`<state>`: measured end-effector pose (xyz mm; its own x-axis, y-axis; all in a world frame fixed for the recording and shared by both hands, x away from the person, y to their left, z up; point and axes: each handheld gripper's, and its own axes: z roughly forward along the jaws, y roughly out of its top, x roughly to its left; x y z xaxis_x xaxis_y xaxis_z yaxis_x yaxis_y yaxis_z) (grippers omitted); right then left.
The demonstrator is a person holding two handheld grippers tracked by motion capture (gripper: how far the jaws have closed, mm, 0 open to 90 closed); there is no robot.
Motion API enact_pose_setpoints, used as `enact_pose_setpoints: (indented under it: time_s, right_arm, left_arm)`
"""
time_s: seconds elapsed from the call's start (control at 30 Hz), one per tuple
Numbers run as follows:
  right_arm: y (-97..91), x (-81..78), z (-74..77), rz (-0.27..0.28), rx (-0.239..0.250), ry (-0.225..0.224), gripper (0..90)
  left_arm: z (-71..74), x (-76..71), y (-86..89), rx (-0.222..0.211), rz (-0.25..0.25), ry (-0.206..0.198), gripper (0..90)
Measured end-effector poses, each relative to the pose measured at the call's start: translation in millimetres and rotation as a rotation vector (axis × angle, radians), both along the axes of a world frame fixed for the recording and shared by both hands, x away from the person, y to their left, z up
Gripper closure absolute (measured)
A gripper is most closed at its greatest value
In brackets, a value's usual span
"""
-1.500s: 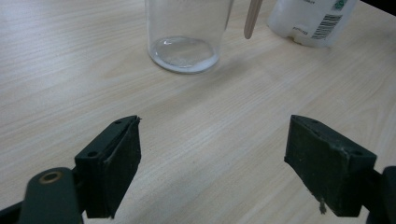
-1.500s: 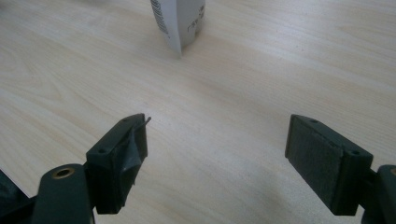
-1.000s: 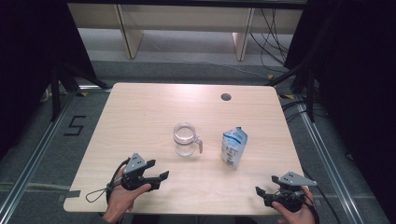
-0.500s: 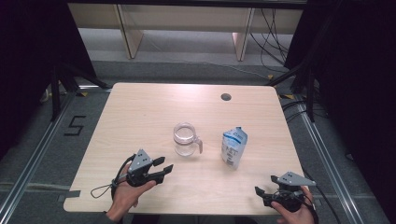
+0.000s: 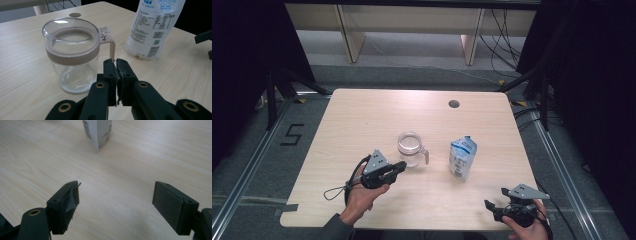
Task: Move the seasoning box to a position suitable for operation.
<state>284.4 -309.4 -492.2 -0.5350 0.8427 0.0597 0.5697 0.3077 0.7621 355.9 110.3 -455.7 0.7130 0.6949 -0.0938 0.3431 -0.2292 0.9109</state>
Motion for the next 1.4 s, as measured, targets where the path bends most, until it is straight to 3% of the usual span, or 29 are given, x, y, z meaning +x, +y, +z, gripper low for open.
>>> enact_pose_setpoints:
  time_s: [0.07, 0.23, 0.3, 0.33, 0.4, 0.47, 0.53, 0.77, 0.83, 0.93, 1.0, 1.03, 1.07, 1.3, 1.33, 1.4]
  right_arm:
    - [0.1, -0.1, 0.0, -0.001, 0.001, 0.000, 22.4]
    - [0.7, -1.0, 0.7, -0.004, 0.009, 0.018, 22.5]
    - [0.6, -0.4, 0.4, 0.005, 0.009, 0.012, 22.5]
    - [0.3, -0.4, 0.6, 0.001, 0.000, -0.004, 22.5]
    - [1.6, -1.0, 0.3, -0.001, 0.014, 0.011, 22.5]
    - [1.2, -0.4, 0.2, 0.008, 0.000, -0.006, 22.5]
    - [3.3, -2.3, 0.8, -0.006, 0.013, 0.014, 22.5]
    - [3.8, -2.7, 1.3, 0.000, 0.024, 0.021, 22.5]
    - [1.9, -0.8, 1.1, 0.015, 0.001, -0.011, 22.6]
    - [3.0, -1.1, 0.9, 0.020, 0.008, 0.005, 22.6]
    - [3.1, -1.0, 0.9, 0.021, 0.009, 0.005, 22.6]
    - [3.1, -1.0, 0.8, 0.022, 0.009, 0.004, 22.5]
    - [3.1, -1.0, 0.8, 0.022, 0.009, 0.004, 22.5]
    - [3.4, -0.9, 1.2, 0.023, -0.008, -0.012, 22.6]
    - [4.7, -2.2, 1.1, 0.013, 0.012, 0.006, 22.5]
    - [5.5, -2.9, 1.3, 0.009, 0.022, 0.023, 22.5]
  left_arm:
    - [6.0, 9.4, -4.8, -0.030, -0.003, 0.009, 88.4]
    - [19.5, 18.9, -17.2, -0.039, -0.021, -0.008, 89.3]
    - [21.7, 20.4, -20.4, -0.039, -0.022, -0.009, 89.2]
    - [25.7, 24.3, -25.6, -0.018, -0.026, -0.015, 89.3]
    - [27.2, 28.6, -31.3, -0.017, -0.026, -0.009, 89.3]
    - [28.0, 34.9, -38.3, -0.006, -0.032, -0.005, 89.3]
    - [28.7, 40.2, -44.9, 0.001, -0.034, -0.003, 89.3]
    - [28.8, 58.5, -62.6, 0.041, -0.030, 0.007, 89.3]
    - [27.7, 61.5, -66.1, 0.043, -0.025, 0.009, 89.2]
    - [26.1, 65.5, -70.6, 0.065, -0.017, 0.021, 89.2]
    - [24.6, 68.9, -71.6, 0.070, -0.015, 0.025, 89.2]
    - [24.8, 70.5, -69.9, 0.093, -0.023, 0.031, 89.2]
    - [23.0, 71.3, -72.2, 0.055, -0.003, 0.034, 89.2]
    - [19.5, 74.4, -74.1, 0.091, -0.010, 0.042, 89.2]
    - [18.5, 74.8, -74.8, 0.079, -0.006, 0.043, 89.2]
    - [18.6, 75.4, -73.1, 0.111, -0.006, 0.045, 89.1]
